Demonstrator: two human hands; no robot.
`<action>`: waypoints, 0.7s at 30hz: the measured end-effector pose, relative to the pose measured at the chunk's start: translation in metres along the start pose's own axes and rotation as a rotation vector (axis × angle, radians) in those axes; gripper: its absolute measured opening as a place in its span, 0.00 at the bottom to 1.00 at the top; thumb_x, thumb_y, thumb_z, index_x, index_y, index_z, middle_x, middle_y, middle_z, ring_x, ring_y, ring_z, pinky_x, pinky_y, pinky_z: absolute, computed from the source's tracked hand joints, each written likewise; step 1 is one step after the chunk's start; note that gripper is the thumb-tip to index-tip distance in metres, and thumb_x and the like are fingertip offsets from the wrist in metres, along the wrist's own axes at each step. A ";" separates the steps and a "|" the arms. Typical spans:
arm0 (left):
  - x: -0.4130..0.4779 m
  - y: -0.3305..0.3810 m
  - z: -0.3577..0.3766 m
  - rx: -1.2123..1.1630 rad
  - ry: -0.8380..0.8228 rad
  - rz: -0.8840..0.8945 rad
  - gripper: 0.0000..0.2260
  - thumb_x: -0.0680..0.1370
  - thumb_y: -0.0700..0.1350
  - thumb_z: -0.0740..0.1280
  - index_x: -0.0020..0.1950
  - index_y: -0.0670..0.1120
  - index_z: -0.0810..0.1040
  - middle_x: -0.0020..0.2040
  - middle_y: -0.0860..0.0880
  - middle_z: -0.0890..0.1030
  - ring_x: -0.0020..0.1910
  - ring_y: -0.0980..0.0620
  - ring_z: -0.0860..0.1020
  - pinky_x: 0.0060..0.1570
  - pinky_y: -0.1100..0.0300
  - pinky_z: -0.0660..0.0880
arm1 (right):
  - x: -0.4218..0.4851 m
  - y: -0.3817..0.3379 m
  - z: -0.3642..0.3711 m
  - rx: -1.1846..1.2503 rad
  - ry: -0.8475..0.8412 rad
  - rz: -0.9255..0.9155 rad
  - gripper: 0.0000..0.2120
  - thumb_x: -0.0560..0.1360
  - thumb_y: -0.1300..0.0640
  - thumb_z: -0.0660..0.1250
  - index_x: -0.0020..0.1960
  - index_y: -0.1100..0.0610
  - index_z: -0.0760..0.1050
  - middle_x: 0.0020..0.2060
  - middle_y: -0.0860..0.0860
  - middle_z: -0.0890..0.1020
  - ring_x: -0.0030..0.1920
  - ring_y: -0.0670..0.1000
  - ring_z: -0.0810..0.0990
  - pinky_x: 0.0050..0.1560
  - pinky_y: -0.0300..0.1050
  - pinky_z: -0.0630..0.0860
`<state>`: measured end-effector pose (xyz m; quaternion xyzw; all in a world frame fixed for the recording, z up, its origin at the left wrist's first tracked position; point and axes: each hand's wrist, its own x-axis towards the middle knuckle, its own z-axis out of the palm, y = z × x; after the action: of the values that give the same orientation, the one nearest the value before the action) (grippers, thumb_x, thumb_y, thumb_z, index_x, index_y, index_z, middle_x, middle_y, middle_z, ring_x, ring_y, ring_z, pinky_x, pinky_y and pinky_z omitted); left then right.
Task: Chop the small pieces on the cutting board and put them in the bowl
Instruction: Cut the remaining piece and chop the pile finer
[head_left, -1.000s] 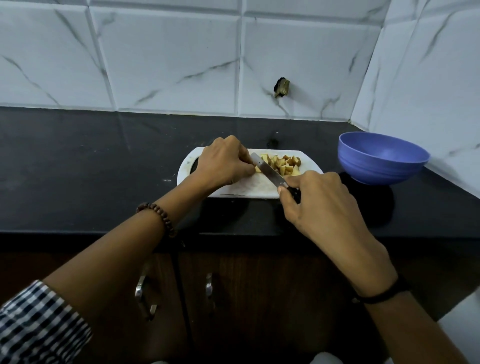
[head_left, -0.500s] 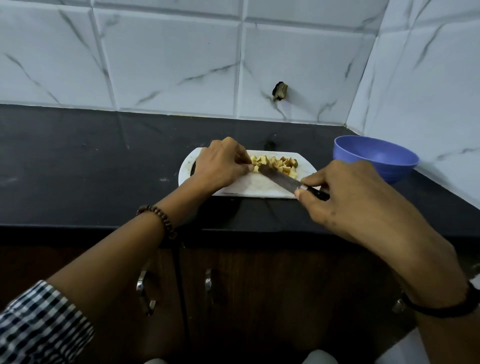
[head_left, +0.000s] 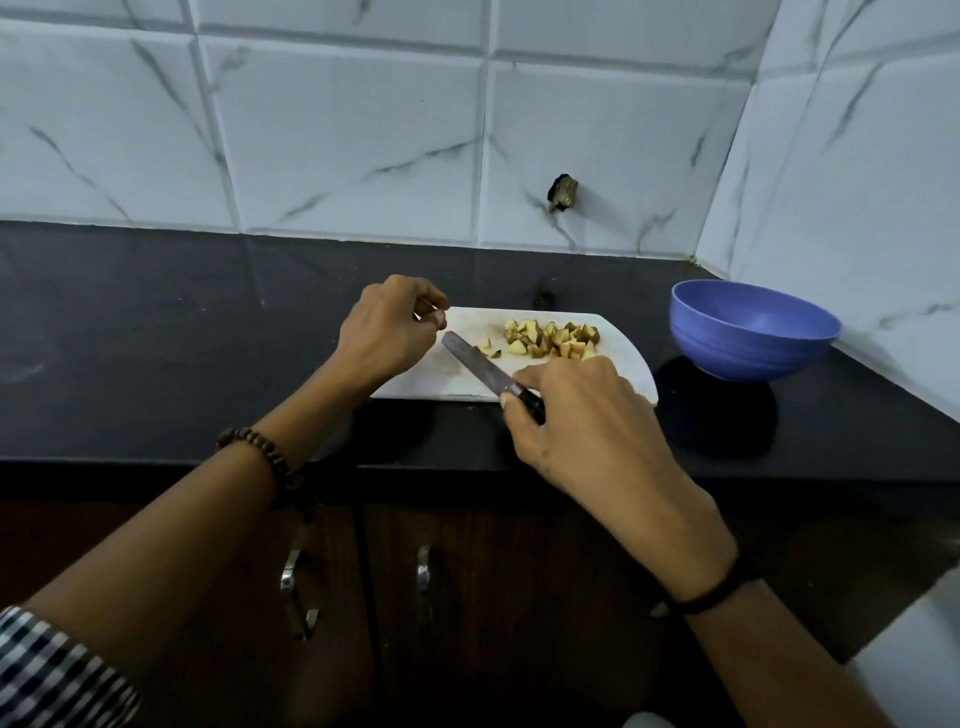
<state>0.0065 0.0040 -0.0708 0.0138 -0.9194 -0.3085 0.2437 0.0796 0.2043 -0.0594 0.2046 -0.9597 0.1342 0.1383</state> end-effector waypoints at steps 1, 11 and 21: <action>0.000 0.000 0.000 0.004 0.004 0.001 0.11 0.78 0.41 0.67 0.59 0.47 0.82 0.47 0.53 0.84 0.46 0.53 0.81 0.48 0.48 0.81 | 0.002 0.003 0.000 -0.005 -0.007 0.010 0.15 0.81 0.45 0.61 0.64 0.49 0.77 0.42 0.48 0.72 0.37 0.46 0.72 0.32 0.40 0.66; 0.002 0.007 0.002 -0.004 -0.009 0.002 0.09 0.78 0.43 0.68 0.58 0.49 0.83 0.52 0.52 0.83 0.53 0.53 0.79 0.57 0.50 0.78 | 0.000 0.035 -0.006 -0.081 0.124 0.147 0.17 0.80 0.45 0.62 0.64 0.50 0.77 0.46 0.53 0.80 0.41 0.51 0.78 0.35 0.45 0.73; 0.000 0.000 -0.003 -0.032 0.015 0.024 0.09 0.79 0.42 0.67 0.58 0.47 0.83 0.46 0.53 0.80 0.39 0.55 0.77 0.46 0.49 0.81 | 0.012 -0.004 0.010 -0.030 0.178 0.044 0.15 0.80 0.50 0.61 0.65 0.51 0.76 0.56 0.51 0.77 0.54 0.54 0.77 0.42 0.45 0.67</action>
<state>0.0082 0.0025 -0.0684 0.0011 -0.9126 -0.3200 0.2545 0.0686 0.1938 -0.0639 0.1686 -0.9498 0.1405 0.2231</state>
